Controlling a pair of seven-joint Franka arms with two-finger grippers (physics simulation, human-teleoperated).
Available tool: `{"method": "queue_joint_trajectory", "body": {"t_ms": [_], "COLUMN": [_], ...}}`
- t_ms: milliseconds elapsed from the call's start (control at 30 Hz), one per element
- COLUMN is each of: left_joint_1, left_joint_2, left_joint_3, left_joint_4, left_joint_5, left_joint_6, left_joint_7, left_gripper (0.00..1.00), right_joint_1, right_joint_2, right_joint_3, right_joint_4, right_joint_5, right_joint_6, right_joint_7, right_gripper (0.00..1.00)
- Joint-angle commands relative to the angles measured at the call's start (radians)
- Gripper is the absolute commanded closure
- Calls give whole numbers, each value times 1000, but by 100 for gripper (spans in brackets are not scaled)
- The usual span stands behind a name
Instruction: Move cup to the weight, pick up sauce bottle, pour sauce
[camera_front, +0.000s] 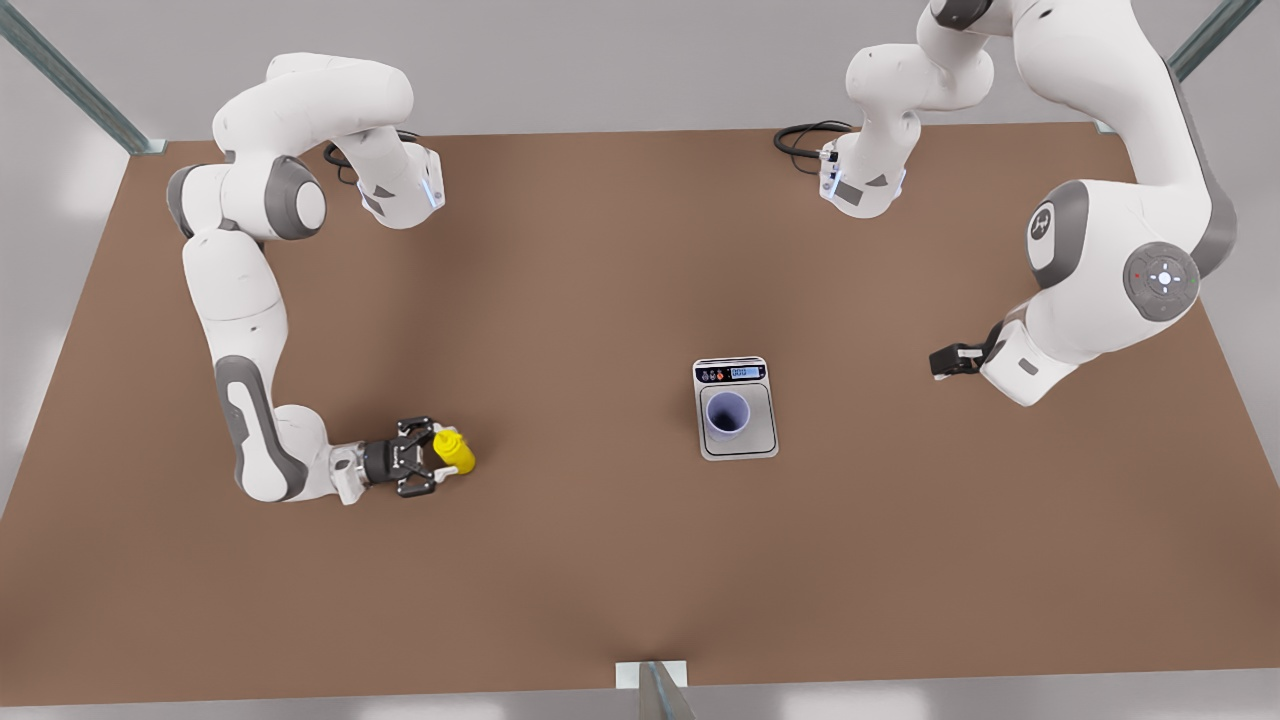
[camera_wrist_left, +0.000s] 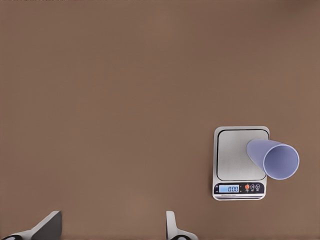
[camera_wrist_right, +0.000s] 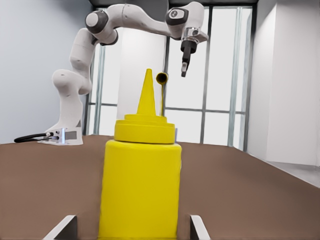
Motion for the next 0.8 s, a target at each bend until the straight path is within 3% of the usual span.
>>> {"method": "queue_joint_trajectory", "body": {"t_ms": [0, 267, 567, 700, 767], "left_joint_1": [0, 0, 0, 0, 0], "left_joint_2": [-1, 1, 2, 5, 4], "left_joint_3": [0, 0, 0, 0, 1], "left_joint_4": [0, 0, 0, 0, 0], "left_joint_5": [0, 0, 0, 0, 0], "left_joint_6": [0, 1, 1, 3, 1], "left_joint_7": [0, 0, 3, 2, 3], "left_gripper": [0, 0, 0, 0, 0], "right_joint_1": [-4, -45, -160, -137, -67], "right_joint_2": [0, 0, -49, -201, -252], "right_joint_3": [0, -2, -3, -63, -123], "right_joint_4": [0, 0, 11, 81, 213], "right_joint_5": [-4, -38, -240, -432, -571], "right_joint_6": [0, -3, -20, -9, 20], "right_joint_7": [-1, -6, 52, 353, 650], "right_gripper": [0, 0, 0, 0, 0]}}
